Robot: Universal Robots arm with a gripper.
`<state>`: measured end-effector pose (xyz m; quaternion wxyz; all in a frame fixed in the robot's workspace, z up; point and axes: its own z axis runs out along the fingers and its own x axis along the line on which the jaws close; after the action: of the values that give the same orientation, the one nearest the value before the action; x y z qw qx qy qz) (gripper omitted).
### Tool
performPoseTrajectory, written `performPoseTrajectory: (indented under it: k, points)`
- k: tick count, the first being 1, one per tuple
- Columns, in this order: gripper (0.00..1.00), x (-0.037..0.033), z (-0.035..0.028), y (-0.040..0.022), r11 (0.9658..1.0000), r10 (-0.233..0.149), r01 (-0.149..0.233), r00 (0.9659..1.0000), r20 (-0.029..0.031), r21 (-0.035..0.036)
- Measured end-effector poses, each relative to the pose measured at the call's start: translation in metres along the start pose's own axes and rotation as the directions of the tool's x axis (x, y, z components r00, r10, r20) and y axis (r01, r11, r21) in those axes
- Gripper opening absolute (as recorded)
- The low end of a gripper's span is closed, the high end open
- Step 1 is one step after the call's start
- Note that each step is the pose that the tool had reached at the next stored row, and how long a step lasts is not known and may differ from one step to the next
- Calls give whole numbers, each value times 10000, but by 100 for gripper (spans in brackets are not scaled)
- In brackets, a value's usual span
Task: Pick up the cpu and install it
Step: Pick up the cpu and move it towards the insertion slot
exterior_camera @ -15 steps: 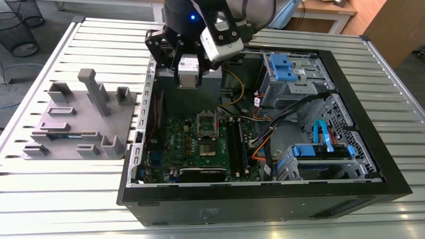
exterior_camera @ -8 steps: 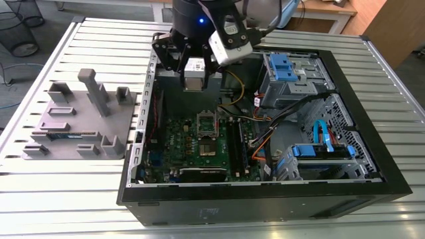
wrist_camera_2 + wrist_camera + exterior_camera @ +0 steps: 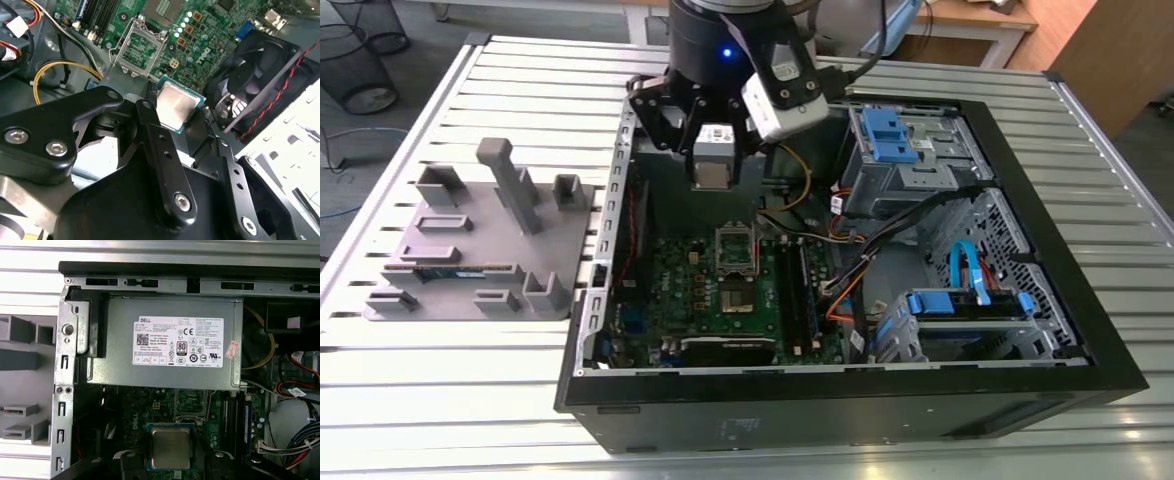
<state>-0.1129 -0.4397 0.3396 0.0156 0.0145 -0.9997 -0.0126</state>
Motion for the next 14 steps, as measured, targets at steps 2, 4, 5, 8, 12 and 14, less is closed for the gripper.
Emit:
performPoseTrajectory:
  k: [2,4,5,8,12,14]
  points:
    - [47,0,17,-9,10000,-1,1,10000,66,3]
    - [47,-3,33,-22,10000,-1,1,9999,105,6]
    - [47,-8,40,-30,10000,0,0,9999,113,9]
    - [47,-33,59,-56,10000,-1,1,9999,123,22]
    - [47,-84,81,-90,10000,-2,1,9999,123,45]
    - [47,-112,91,-105,10000,-1,0,9999,123,59]
